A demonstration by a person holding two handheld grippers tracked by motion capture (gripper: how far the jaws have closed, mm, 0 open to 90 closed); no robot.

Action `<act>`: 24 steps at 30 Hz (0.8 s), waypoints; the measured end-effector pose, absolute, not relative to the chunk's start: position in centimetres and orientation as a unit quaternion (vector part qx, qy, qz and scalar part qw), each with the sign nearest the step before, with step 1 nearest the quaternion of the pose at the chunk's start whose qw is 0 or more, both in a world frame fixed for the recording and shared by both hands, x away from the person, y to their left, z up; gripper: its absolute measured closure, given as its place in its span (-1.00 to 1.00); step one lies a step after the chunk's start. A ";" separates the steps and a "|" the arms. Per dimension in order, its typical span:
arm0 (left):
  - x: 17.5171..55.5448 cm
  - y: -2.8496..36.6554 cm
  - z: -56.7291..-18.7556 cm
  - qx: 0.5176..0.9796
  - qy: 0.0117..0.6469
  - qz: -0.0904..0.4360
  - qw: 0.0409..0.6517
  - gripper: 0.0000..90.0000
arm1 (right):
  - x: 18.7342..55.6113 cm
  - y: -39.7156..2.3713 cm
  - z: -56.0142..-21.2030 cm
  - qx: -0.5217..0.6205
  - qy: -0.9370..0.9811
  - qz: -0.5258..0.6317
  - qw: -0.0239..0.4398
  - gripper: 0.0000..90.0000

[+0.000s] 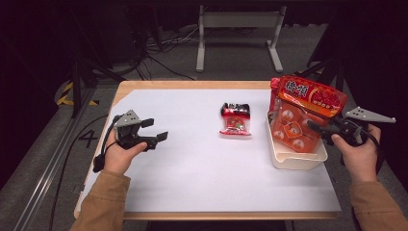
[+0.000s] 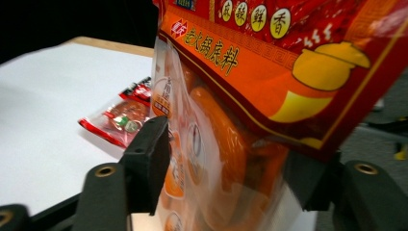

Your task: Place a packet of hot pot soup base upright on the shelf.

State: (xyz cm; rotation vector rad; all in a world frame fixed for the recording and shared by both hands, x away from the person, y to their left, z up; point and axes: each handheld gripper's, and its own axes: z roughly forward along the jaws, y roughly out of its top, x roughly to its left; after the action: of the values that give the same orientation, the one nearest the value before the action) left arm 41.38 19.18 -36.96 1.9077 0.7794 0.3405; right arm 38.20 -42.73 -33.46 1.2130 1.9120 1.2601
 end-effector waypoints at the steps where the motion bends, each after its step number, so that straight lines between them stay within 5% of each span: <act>1: 41.4 19.2 -36.9 0.790 0.321 0.143 0.502 -0.51 | 38.0 -42.7 -33.4 0.449 0.711 0.464 0.278 -0.18; 17: 41.3 19.0 -37.0 0.791 0.322 0.140 0.501 -0.52 | 32.9 -43.0 -31.7 0.442 0.704 0.457 0.317 -0.29; 24: 41.3 18.7 -37.0 0.792 0.319 0.138 0.501 -0.53 | 31.3 -40.6 -31.1 0.414 0.710 0.489 0.293 -0.33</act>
State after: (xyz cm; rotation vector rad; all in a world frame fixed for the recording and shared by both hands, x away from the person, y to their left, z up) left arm 41.26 18.74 -36.99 1.9145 0.7718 0.3342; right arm 31.29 -40.57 -31.06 1.1031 1.8908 1.3012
